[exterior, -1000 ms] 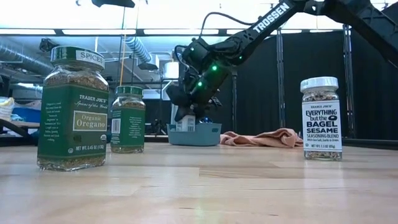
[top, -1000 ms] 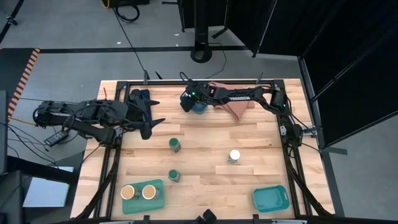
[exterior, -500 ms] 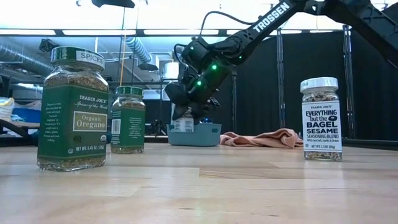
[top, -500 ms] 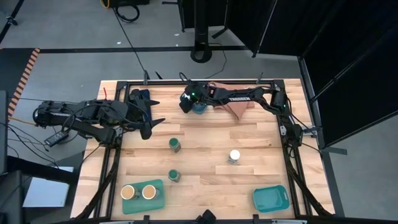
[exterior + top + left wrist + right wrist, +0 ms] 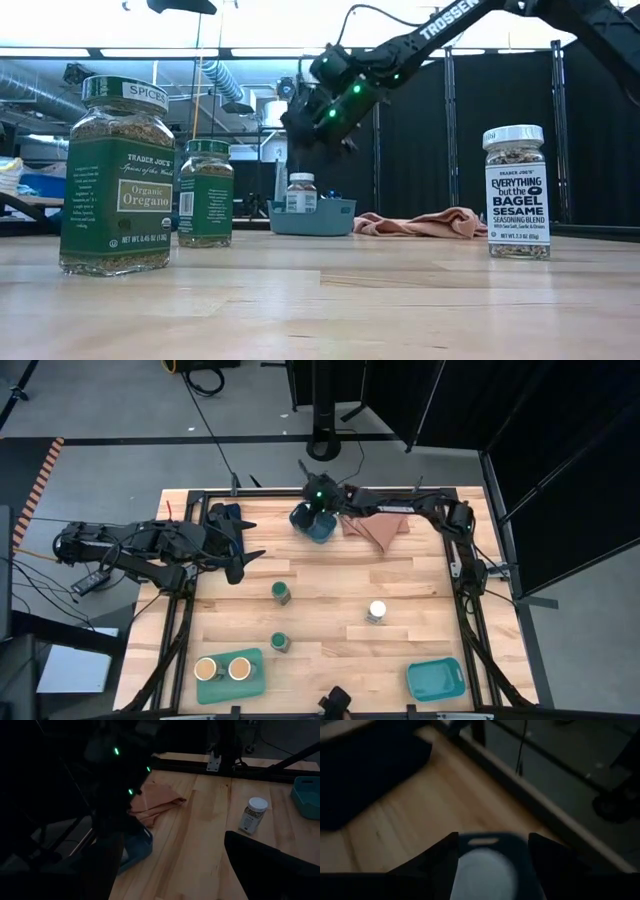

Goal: Sort spices by type
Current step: Put the top white seasoning bottle into the blue bin, then put the top green seasoning bottle into the green bin

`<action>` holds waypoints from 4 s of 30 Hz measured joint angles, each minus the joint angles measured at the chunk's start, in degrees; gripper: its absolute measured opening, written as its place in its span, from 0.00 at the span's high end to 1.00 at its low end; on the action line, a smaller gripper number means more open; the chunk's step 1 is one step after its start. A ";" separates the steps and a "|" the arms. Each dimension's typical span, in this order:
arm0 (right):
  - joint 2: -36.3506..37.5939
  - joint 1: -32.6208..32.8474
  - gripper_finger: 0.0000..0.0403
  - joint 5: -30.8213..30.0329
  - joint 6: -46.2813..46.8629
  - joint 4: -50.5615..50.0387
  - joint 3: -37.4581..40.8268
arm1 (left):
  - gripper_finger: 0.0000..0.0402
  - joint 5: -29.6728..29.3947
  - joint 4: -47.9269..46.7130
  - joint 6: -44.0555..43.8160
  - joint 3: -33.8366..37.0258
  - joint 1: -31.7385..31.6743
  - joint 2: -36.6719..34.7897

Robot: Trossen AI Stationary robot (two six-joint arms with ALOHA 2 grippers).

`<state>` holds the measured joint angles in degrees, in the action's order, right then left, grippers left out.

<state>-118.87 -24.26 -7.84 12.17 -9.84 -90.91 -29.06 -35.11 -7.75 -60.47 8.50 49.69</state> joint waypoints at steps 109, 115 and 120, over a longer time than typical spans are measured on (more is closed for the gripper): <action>3.80 -4.04 1.00 -4.66 -1.60 -21.01 5.64 | 0.13 -0.96 0.87 -1.51 0.00 0.00 0.01; 3.80 -4.96 1.00 -4.94 -1.77 -20.72 5.62 | 0.13 -0.98 0.87 -1.49 0.00 0.00 0.00; 3.80 -6.33 1.00 -5.64 -1.84 -20.69 5.62 | 0.13 -0.97 0.87 -1.49 -0.01 0.00 0.00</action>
<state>-115.07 -30.59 -13.47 10.33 -30.53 -85.30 -30.03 -34.24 -9.23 -60.48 8.50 49.69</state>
